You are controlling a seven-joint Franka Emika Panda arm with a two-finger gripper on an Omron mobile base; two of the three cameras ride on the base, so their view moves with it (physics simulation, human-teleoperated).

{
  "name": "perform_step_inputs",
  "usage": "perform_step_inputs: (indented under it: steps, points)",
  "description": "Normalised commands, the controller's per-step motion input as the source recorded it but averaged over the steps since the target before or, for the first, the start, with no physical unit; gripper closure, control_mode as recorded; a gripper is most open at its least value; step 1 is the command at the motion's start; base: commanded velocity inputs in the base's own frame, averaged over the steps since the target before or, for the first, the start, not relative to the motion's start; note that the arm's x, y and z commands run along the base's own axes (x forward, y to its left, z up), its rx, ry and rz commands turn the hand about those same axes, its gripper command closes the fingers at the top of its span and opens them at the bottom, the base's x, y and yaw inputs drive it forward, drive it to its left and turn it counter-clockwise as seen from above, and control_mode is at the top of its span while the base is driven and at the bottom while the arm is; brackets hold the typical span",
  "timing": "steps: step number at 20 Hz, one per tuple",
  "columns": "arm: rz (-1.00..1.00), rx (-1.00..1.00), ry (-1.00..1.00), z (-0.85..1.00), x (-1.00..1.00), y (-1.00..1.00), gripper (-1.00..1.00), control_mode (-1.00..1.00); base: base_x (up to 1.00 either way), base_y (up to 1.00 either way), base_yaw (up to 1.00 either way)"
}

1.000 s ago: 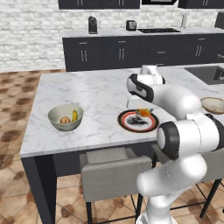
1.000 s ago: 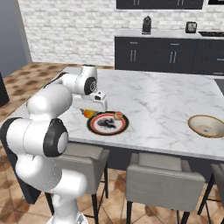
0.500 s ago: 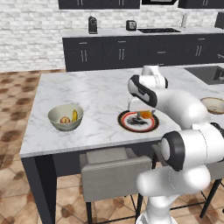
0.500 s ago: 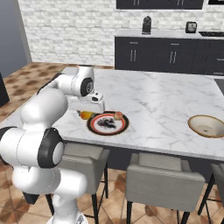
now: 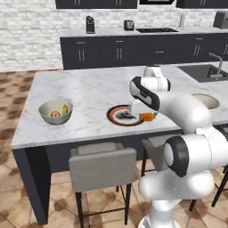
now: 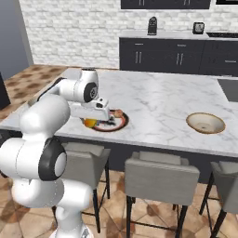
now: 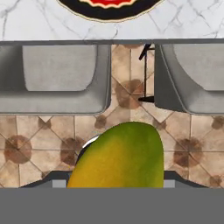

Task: Take the fruits from the plate on the dining counter and place two fruits in each bowl.

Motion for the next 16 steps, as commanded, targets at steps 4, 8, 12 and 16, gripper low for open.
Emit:
perform_step_inputs:
  steps: [4,8,12,16]
  points:
    - [0.0,0.0,0.0,0.0,0.0,0.0,1.0,1.0,0.04,-0.98,-0.05]
    - [0.0,0.0,0.0,0.0,0.0,0.0,1.0,1.0,0.24,-0.99,-0.02]
    - [0.0,0.0,0.0,0.0,0.0,0.0,1.0,1.0,0.29,-0.9,0.0]
    - [0.0,0.0,0.0,0.0,0.0,0.0,1.0,1.0,0.31,-0.71,0.0]
